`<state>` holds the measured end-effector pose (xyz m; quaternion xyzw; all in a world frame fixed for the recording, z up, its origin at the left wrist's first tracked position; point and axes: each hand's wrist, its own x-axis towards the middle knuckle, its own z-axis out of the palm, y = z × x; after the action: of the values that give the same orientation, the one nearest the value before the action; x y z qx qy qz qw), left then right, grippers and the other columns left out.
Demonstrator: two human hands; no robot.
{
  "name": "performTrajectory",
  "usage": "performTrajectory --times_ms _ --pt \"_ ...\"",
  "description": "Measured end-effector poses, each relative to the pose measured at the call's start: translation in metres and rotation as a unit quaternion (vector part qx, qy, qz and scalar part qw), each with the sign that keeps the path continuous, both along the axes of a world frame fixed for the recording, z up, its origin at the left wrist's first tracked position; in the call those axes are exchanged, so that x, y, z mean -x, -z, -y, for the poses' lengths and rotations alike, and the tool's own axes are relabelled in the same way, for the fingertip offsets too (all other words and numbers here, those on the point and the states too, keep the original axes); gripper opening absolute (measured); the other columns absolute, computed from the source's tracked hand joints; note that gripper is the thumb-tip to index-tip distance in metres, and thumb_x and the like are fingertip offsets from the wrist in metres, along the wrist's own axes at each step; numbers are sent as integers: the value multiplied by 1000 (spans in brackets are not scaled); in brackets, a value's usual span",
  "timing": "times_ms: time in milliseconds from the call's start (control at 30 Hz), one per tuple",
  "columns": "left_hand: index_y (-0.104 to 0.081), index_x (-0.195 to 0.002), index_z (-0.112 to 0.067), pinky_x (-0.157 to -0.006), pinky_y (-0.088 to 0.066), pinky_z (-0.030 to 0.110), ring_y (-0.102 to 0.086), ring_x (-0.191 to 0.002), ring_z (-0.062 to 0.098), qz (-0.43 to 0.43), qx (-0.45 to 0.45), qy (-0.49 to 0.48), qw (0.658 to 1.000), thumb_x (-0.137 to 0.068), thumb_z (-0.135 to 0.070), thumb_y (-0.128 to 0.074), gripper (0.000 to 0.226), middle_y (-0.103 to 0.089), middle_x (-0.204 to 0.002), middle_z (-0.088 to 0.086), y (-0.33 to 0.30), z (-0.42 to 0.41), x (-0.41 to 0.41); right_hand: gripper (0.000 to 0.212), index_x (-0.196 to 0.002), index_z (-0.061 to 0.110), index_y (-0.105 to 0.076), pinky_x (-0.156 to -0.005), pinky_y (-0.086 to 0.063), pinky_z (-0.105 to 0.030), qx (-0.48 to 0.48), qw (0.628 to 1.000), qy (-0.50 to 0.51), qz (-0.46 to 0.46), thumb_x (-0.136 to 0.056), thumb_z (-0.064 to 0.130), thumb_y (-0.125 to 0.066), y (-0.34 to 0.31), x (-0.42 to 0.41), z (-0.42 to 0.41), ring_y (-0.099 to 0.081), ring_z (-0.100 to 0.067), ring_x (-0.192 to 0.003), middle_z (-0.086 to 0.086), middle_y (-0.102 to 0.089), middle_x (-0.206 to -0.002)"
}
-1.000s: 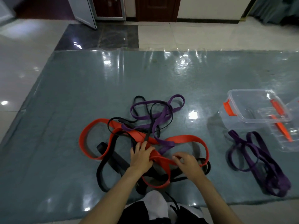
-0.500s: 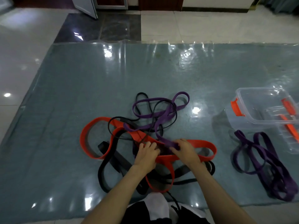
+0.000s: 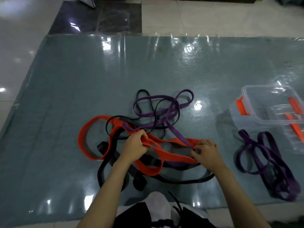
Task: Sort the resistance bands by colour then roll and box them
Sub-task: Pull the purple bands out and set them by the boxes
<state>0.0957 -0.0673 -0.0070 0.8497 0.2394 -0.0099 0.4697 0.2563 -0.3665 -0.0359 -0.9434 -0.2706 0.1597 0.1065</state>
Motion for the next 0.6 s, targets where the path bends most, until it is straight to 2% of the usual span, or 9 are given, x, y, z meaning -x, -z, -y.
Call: performTrajectory --times_ms 67,100,167,200,300,367,433,533,600 --pt "-55 -82 -22 -70 -54 42 -65 -74 20 11 20 -10 1000 -83 -10 -77 25 -66 -76 -1 -6 -4 0 18 -88 31 -81 -96 -36 -43 -11 997 46 60 -84 46 -72 -4 4 0 -53 -24 -112 6 -62 -108" --pt "-55 -82 -22 -69 -54 42 -65 -73 22 14 25 -13 1000 -84 -11 -77 25 -65 -75 1 -9 -7 1 17 -89 31 -80 -100 -36 -46 -22 995 73 60 -82 44 -73 -5 5 -1 -52 -25 -118 5 -61 -116" --pt "-55 -82 -20 -67 -53 41 -63 -70 22 23 28 -20 999 -86 -11 -77 24 -65 -74 4 -14 -12 4 18 -100 27 -79 -110 -36 -51 -30 992 126 2 -83 33 -79 -6 4 -2 -46 -28 -134 2 -55 -135" --pt "-55 -82 -20 -66 -52 41 -62 -69 23 30 29 -26 999 -86 -12 -76 23 -64 -73 5 -17 -14 7 23 -106 23 -77 -110 -39 -50 -37 988 144 -36 -83 26 -79 -6 2 -2 -48 -30 -134 -1 -55 -136" --pt "-55 -82 -19 -65 -50 33 -62 -73 26 52 34 -51 997 -86 -12 -73 20 -65 -76 5 -24 -19 14 25 -106 12 -73 -85 -47 -38 -131 971 175 -103 -82 2 -73 -8 3 -4 -64 -31 -104 -6 -65 -107" --pt "-55 -81 -22 -63 -46 19 -62 -71 15 76 33 -73 994 -83 -13 -70 17 -66 -77 0 -27 -22 20 26 -97 13 -70 -74 -46 -35 -194 949 215 -127 -80 -7 -69 -10 7 -5 -64 -26 -88 -4 -67 -93" --pt "-55 -81 -23 -67 -46 17 -60 -70 6 92 45 -95 990 -83 -14 -70 17 -66 -78 -3 -29 -23 26 23 -95 7 -68 -70 -47 -34 -241 920 266 -156 -81 -11 -65 -12 7 -8 -62 -26 -81 -7 -66 -86" --pt "-56 -82 -25 -68 -46 20 -57 -69 2 110 56 -129 984 -83 -27 -73 17 -65 -76 -10 -29 -24 33 14 -104 -5 -66 -68 -48 -33 -291 880 318 -200 -90 -5 -67 -16 4 -12 -61 -24 -80 -11 -65 -86" --pt "-56 -83 -25 -68 -45 22 -57 -70 2 120 59 -147 980 -79 -36 -70 18 -64 -77 -12 -31 -25 36 9 -96 0 -70 -62 -46 -24 -293 880 303 -221 -94 8 -72 -21 7 -12 -60 -20 -74 -7 -66 -81"
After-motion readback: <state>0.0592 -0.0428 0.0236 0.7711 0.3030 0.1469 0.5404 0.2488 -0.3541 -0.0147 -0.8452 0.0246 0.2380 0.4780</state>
